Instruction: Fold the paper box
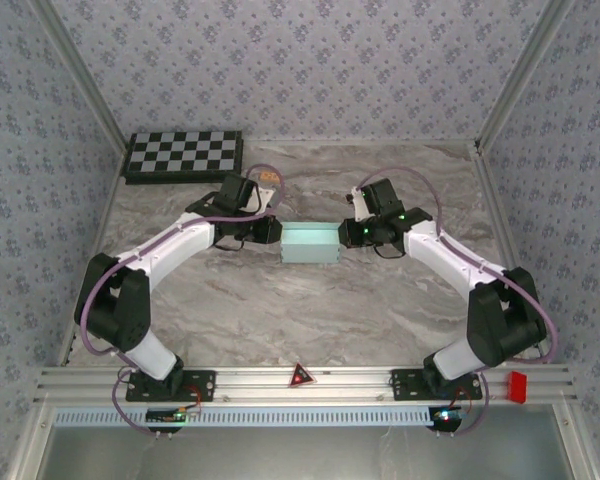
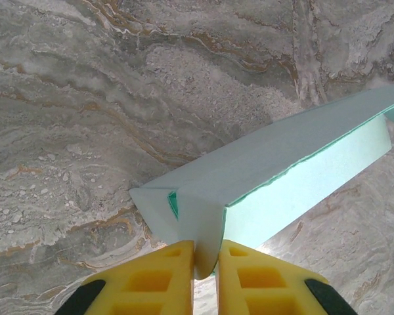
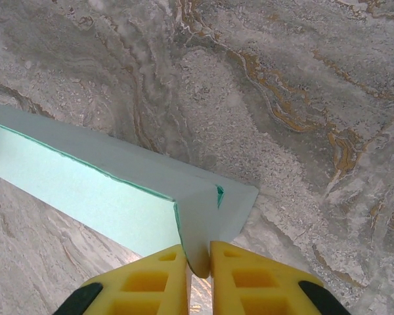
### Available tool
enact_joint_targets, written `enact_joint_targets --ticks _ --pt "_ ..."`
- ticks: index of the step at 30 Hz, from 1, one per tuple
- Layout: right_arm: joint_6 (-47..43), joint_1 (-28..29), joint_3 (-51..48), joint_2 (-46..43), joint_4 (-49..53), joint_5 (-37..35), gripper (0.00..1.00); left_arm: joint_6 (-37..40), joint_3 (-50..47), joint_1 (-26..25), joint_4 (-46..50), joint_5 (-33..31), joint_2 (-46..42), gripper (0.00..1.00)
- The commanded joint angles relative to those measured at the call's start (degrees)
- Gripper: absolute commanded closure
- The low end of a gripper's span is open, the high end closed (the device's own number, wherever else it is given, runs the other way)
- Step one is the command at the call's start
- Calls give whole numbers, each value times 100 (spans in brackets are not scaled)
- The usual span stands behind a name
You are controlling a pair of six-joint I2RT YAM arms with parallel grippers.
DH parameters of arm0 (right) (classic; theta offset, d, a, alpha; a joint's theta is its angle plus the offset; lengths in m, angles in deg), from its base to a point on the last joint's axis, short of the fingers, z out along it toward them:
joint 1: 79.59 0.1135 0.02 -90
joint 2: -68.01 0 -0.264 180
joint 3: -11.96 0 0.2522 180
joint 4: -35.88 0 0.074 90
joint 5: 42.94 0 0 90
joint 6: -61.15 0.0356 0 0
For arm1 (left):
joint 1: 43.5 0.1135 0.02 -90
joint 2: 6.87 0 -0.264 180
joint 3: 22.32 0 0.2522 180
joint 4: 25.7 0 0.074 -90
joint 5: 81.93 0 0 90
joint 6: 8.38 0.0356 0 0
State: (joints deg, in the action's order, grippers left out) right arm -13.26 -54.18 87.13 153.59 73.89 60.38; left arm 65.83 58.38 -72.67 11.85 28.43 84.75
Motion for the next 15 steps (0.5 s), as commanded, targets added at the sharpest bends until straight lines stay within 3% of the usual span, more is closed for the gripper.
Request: enact_joint_targets --ticks 1,15 --pt "11 39 213 64 147 114 85 -125 -14 -71 -120 144 50 85" --pt "5 72 291 153 220 133 84 -205 -72 -84 -147 161 112 86"
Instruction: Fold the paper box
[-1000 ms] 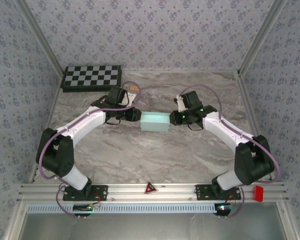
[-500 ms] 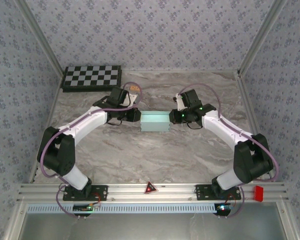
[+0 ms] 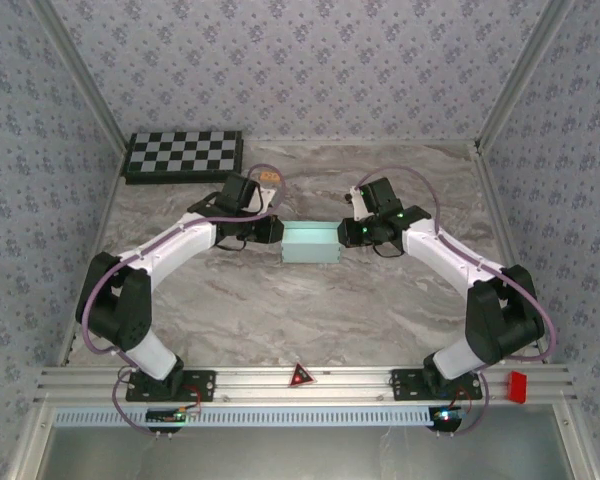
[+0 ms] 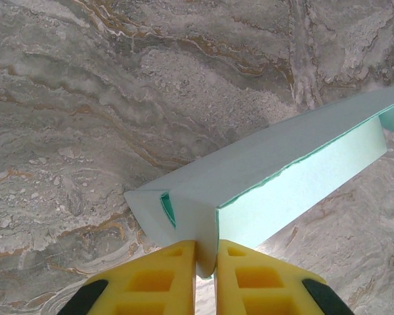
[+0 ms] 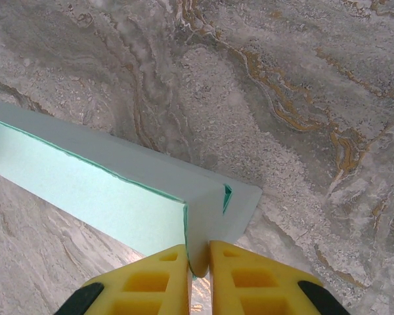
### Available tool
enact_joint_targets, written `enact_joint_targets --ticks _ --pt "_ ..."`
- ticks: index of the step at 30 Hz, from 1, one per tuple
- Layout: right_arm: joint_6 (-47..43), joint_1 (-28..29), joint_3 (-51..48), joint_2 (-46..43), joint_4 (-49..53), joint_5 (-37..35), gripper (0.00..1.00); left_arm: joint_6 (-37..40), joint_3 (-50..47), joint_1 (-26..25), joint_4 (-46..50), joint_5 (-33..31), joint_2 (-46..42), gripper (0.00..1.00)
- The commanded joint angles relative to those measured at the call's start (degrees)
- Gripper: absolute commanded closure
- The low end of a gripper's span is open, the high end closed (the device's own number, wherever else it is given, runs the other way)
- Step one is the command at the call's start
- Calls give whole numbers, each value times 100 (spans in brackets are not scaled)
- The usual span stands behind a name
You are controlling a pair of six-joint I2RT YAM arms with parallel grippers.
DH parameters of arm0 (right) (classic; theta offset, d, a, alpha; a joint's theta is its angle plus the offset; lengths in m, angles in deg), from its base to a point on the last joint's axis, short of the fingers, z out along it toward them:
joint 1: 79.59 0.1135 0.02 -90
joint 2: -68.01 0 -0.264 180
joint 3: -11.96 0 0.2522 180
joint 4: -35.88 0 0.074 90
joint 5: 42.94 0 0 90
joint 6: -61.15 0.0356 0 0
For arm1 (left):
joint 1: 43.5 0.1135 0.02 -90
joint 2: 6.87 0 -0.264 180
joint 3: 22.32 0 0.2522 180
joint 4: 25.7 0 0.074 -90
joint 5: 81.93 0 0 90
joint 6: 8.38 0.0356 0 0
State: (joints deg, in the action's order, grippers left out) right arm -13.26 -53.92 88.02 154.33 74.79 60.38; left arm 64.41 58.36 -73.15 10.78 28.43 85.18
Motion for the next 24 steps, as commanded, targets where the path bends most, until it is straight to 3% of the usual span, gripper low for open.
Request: enact_joint_targets --ticks 1,24 --pt "0 58 211 86 131 139 84 -71 -69 -44 -40 161 70 87" --pt "16 59 432 297 323 425 83 -47 -52 -91 15 93 110 83"
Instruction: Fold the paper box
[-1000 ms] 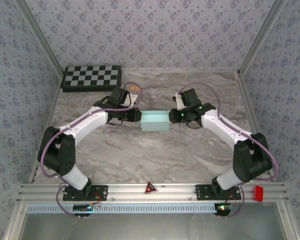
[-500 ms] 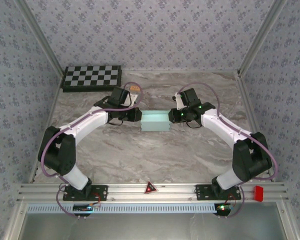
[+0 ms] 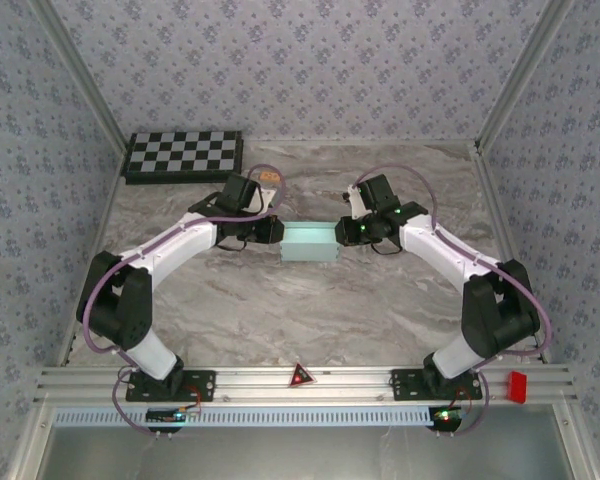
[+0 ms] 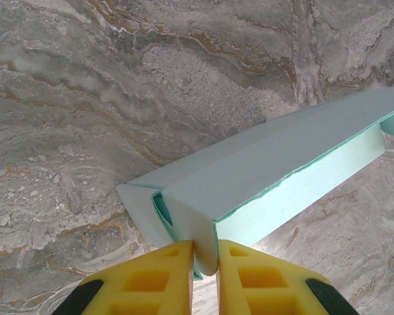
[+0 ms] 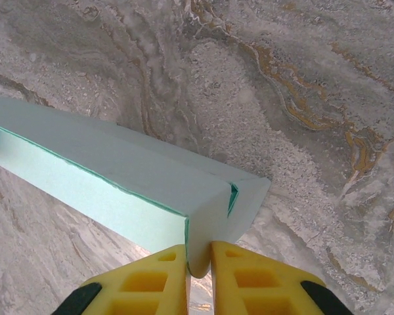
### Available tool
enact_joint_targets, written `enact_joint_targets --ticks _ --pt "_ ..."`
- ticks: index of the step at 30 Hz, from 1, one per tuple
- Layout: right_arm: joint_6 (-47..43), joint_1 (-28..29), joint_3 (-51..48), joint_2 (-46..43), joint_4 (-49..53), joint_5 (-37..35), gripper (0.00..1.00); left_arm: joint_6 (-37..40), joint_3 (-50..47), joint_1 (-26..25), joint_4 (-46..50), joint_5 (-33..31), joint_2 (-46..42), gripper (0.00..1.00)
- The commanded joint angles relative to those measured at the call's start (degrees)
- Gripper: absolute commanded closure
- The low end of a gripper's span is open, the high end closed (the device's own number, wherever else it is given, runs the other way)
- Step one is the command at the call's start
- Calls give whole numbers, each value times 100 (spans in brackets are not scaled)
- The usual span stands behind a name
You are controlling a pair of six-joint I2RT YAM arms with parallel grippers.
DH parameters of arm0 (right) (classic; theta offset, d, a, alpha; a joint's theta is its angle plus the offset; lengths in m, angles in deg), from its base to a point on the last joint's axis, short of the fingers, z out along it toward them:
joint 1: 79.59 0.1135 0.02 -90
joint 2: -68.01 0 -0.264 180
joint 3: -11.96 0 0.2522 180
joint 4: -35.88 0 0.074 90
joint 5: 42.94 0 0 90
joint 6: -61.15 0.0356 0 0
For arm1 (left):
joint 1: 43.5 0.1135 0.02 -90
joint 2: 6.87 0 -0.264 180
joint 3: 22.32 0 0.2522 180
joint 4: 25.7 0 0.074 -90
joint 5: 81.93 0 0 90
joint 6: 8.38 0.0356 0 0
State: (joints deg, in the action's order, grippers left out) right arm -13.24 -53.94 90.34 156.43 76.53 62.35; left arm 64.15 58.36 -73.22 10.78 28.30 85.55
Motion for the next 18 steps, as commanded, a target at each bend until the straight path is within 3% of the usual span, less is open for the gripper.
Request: enact_joint_targets --ticks 1,18 --pt "16 50 209 85 163 249 83 -21 -52 -86 22 95 75 83" --pt "119 -43 322 203 214 695 82 12 -21 -124 77 -10 101 82"
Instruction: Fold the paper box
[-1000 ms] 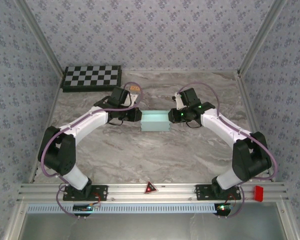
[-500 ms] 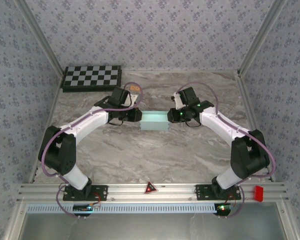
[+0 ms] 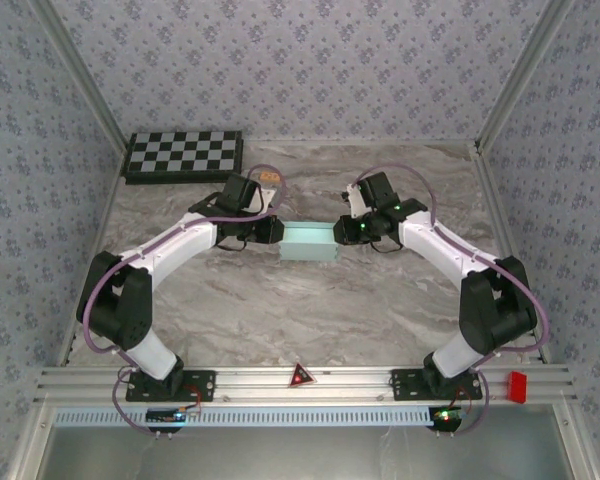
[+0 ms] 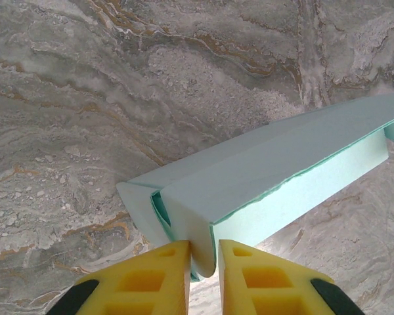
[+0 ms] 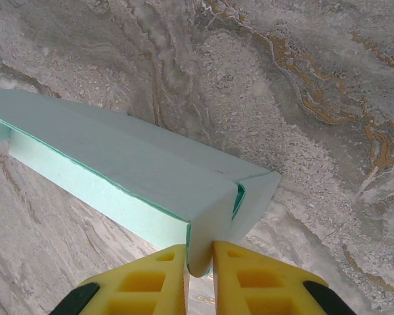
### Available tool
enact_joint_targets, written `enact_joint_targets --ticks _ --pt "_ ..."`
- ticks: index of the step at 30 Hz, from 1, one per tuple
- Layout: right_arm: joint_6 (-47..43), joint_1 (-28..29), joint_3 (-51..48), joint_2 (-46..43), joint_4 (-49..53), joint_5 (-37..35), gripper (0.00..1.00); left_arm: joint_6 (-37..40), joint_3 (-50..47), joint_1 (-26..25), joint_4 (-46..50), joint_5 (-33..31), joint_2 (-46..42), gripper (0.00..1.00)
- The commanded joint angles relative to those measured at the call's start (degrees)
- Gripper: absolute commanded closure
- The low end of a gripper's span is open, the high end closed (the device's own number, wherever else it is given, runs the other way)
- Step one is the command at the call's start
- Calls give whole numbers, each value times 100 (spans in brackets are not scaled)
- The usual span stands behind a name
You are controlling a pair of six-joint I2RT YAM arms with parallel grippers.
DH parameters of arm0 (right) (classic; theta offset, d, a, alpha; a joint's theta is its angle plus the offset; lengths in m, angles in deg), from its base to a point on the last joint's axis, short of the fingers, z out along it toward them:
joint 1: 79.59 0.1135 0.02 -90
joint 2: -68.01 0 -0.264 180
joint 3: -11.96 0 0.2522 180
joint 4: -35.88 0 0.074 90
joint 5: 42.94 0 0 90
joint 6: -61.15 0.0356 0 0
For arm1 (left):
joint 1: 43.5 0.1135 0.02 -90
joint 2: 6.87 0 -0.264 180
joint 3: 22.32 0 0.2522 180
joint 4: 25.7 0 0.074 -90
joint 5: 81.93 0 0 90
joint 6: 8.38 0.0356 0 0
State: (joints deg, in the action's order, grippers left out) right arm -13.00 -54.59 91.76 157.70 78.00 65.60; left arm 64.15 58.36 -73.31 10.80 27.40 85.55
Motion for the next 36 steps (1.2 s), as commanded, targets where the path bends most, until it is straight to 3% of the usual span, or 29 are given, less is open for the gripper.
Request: enact_joint_targets --ticks 1,29,36 --pt "105 14 181 83 65 369 82 15 -21 -114 77 71 101 81" --pt "302 -56 178 276 -17 729 82 16 -56 -138 86 46 128 81" --pt "236 -56 179 295 131 420 83 -7 -91 -139 83 -66 61 81"
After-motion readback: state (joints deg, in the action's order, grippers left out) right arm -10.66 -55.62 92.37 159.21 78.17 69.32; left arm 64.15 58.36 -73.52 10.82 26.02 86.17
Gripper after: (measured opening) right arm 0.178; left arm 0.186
